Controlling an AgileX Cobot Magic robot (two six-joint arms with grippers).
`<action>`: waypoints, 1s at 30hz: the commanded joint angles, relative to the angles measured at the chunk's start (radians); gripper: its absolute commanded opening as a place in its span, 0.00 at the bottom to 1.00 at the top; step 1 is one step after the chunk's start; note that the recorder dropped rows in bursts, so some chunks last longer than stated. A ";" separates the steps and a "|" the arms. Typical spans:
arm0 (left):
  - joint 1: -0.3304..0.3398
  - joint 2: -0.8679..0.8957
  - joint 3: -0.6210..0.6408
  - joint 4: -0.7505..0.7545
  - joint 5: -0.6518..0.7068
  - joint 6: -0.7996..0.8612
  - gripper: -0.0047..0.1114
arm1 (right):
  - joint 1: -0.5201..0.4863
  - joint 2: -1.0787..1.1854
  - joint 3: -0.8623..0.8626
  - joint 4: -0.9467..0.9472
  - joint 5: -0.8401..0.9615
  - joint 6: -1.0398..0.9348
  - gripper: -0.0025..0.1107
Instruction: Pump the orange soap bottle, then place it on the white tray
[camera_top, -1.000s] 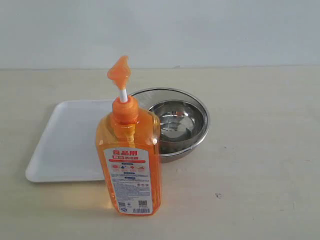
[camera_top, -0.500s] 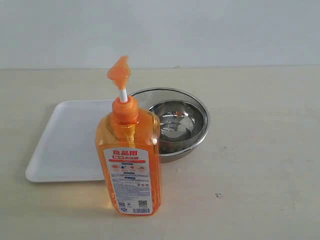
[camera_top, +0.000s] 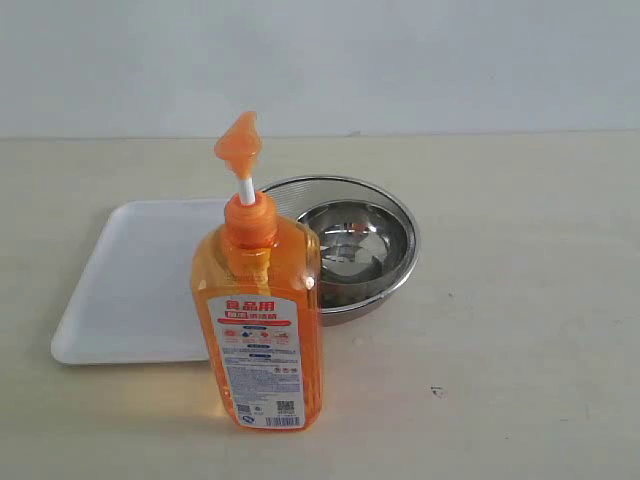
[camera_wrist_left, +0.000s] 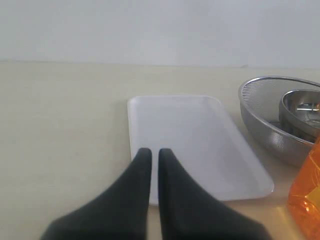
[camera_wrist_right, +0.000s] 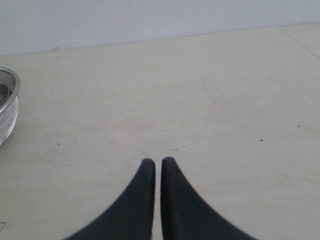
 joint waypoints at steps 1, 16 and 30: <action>0.002 -0.003 0.002 -0.003 -0.003 0.001 0.08 | -0.002 -0.004 0.000 -0.004 -0.006 -0.002 0.02; 0.002 -0.003 0.002 -0.003 -0.003 0.001 0.08 | -0.002 -0.004 0.000 -0.001 -0.194 -0.002 0.02; 0.002 -0.003 0.002 -0.003 -0.003 0.001 0.08 | -0.002 -0.004 0.000 -0.001 -0.459 -0.004 0.02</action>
